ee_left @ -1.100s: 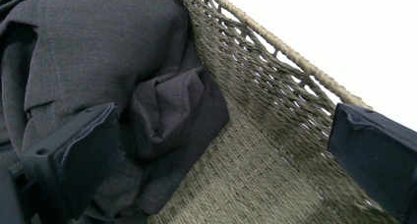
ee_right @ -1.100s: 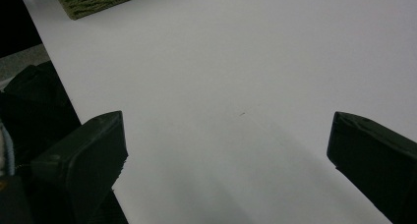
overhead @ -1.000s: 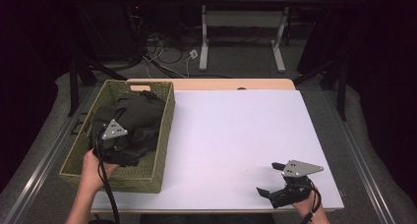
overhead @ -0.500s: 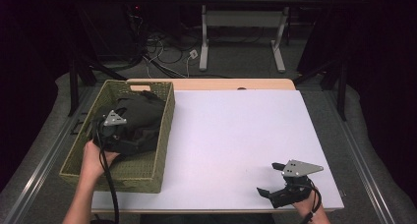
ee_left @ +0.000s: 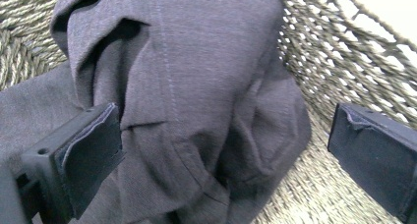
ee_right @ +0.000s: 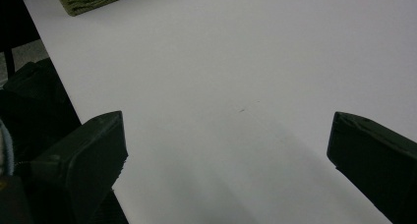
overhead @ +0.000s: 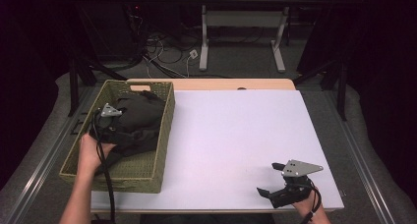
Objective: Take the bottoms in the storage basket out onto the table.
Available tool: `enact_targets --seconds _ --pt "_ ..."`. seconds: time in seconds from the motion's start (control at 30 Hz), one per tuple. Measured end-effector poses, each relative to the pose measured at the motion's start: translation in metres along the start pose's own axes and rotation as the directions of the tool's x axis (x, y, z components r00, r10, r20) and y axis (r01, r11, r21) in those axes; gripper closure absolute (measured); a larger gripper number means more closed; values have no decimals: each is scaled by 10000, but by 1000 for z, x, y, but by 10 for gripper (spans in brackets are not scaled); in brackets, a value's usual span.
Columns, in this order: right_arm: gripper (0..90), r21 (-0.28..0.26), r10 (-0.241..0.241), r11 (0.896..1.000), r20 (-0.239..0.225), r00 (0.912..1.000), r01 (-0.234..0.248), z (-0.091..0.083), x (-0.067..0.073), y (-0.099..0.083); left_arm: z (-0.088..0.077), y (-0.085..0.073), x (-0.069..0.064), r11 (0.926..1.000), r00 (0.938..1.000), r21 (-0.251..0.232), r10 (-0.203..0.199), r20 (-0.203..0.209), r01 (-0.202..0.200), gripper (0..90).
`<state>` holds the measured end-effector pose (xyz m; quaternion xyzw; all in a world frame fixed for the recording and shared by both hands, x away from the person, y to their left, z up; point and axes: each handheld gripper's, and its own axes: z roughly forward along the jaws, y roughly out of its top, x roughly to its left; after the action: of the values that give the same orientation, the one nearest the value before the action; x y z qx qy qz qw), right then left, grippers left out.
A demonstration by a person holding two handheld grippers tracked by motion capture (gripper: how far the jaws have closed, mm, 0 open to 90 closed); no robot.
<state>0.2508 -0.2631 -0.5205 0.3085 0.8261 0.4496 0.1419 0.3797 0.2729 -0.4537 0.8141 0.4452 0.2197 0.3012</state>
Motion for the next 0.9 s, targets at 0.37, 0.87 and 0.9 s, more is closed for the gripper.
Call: enact_targets --seconds 0.37,0.87,0.9 --pt "12 78 -24 10000 -58 10000 24 0 0 0 12 7 19 9982 9992 468 -382 -102 387 0" --pt "13 117 37 9999 -141 9999 -36 1 0 1 39 12 33 9860 9954 1380 -958 71 939 1" --pt "13 94 38 9999 -125 9999 -36 1 0 1 39 12 33 9860 9954 1380 -958 71 939 0"
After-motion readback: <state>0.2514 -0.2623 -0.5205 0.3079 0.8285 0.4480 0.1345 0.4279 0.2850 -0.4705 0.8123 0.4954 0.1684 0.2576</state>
